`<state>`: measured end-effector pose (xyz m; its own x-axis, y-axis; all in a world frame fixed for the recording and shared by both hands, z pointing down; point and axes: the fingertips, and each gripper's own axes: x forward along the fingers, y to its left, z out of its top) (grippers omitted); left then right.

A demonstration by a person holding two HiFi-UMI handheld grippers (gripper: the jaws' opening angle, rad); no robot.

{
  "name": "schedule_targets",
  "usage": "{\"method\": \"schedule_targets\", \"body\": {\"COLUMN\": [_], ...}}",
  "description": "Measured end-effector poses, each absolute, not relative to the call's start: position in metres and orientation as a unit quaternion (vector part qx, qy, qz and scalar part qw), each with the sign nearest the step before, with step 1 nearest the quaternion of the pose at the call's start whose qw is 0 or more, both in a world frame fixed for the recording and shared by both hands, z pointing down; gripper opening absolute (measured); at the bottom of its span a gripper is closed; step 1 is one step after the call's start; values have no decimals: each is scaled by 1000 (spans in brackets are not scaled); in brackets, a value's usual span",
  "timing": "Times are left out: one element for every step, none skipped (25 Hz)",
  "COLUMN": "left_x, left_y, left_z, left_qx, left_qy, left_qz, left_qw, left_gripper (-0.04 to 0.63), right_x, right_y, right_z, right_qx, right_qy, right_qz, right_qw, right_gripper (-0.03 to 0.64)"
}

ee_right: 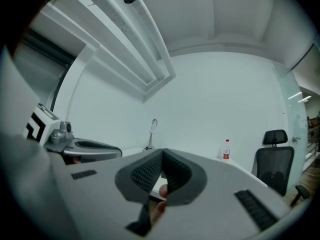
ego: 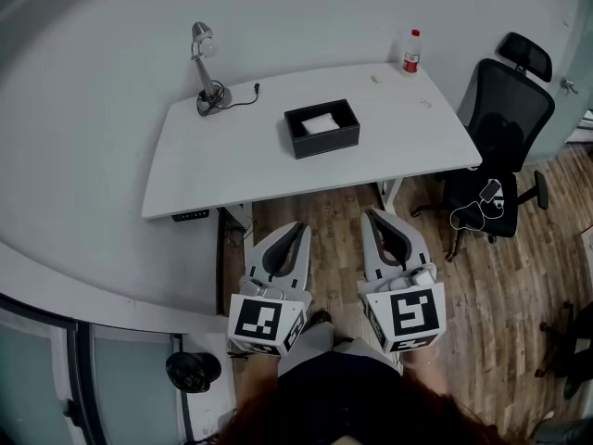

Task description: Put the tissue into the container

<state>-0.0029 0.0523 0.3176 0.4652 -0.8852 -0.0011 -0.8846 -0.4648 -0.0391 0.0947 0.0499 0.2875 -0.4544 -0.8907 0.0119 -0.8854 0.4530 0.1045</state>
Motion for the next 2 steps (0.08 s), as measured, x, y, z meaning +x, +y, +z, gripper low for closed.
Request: {"method": "schedule_targets", "body": {"left_x": [-4, -5], "left_y": [50, 48], "left_z": [319, 320], "left_qx": [-856, -856], "left_qy": [517, 517], "left_qz": [-9, -8], "left_qw": [16, 15], "left_gripper": [40, 40], "right_x": [94, 92], "right_y": [48, 46], "right_z": [288, 289], "right_qx": [521, 522], "right_qy": [-852, -852], "right_qz": [-41, -40], "right_qw": [32, 32], "right_gripper": [18, 18]}}
